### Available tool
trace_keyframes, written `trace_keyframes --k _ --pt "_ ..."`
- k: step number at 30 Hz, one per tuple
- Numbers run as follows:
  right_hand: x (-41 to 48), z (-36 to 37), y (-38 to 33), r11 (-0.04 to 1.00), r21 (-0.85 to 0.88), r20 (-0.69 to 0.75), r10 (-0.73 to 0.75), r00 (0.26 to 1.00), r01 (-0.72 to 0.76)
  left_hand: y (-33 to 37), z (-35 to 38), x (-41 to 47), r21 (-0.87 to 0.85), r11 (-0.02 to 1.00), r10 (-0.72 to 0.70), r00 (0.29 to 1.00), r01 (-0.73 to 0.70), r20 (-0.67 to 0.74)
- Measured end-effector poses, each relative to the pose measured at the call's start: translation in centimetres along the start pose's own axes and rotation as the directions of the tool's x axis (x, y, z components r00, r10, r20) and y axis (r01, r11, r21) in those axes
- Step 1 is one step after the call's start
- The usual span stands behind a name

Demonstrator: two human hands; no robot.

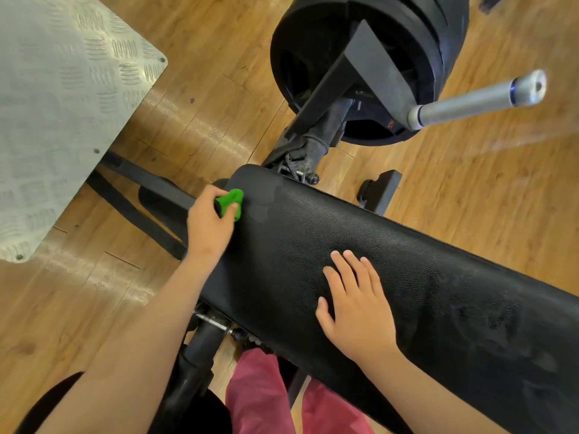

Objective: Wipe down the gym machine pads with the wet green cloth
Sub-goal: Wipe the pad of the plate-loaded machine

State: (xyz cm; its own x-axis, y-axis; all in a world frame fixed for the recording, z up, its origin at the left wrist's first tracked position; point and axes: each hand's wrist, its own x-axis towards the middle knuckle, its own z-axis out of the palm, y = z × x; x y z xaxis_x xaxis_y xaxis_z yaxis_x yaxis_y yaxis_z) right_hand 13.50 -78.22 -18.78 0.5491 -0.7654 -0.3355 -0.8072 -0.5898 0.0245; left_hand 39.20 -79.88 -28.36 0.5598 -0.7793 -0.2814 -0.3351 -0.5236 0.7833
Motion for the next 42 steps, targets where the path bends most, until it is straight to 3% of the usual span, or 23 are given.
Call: trace_keyframes --k 3,6,11,16,18,23,27,33,36,39,42 --pt "0.0 0.0 0.0 1.000 0.006 -0.002 -0.004 1.000 0.004 1.0 1.8 -2.4 0.011 0.981 0.190 0.976 -0.193 0.111" --pt "0.0 0.0 0.0 1.000 0.013 -0.009 -0.003 1.000 0.003 0.5 2.3 -2.0 0.007 0.972 0.232 0.969 -0.233 0.087" --pt "0.0 0.1 0.0 1.000 0.009 -0.001 -0.003 1.000 0.003 -0.6 1.3 2.9 0.001 1.000 0.027 0.995 -0.027 -0.094" --pt "0.0 0.0 0.0 1.000 0.023 -0.003 -0.008 1.000 0.008 -0.6 0.7 4.9 -0.048 0.982 -0.186 0.981 0.184 -0.047" --pt "-0.1 0.0 0.0 1.000 0.020 -0.001 -0.006 1.000 0.006 0.1 0.8 4.1 -0.030 0.992 -0.121 0.992 0.120 -0.041" --pt "0.0 0.2 0.1 1.000 0.019 -0.001 -0.009 1.000 0.009 2.5 4.1 -0.2 0.008 0.968 0.249 0.962 -0.251 0.113" --pt "0.0 0.3 0.1 1.000 0.019 -0.009 -0.012 1.000 0.013 1.8 4.2 1.0 0.015 0.951 0.307 0.946 -0.310 0.104" --pt "0.0 0.3 0.1 1.000 0.027 -0.017 -0.016 1.000 0.016 1.1 3.1 7.0 0.016 1.000 0.018 0.998 -0.017 -0.056" --pt "0.0 0.4 0.1 0.999 0.036 -0.022 -0.015 1.000 0.016 1.5 2.8 7.8 -0.023 0.998 -0.062 0.997 0.061 -0.044" --pt "0.1 0.4 0.2 0.999 0.035 -0.034 -0.016 0.999 0.017 3.8 3.8 6.9 -0.024 0.996 0.087 0.994 -0.085 0.067" --pt "0.1 0.4 0.1 0.999 0.031 -0.038 -0.018 0.999 0.019 6.6 5.9 5.0 -0.041 0.941 0.334 0.907 -0.335 0.258"
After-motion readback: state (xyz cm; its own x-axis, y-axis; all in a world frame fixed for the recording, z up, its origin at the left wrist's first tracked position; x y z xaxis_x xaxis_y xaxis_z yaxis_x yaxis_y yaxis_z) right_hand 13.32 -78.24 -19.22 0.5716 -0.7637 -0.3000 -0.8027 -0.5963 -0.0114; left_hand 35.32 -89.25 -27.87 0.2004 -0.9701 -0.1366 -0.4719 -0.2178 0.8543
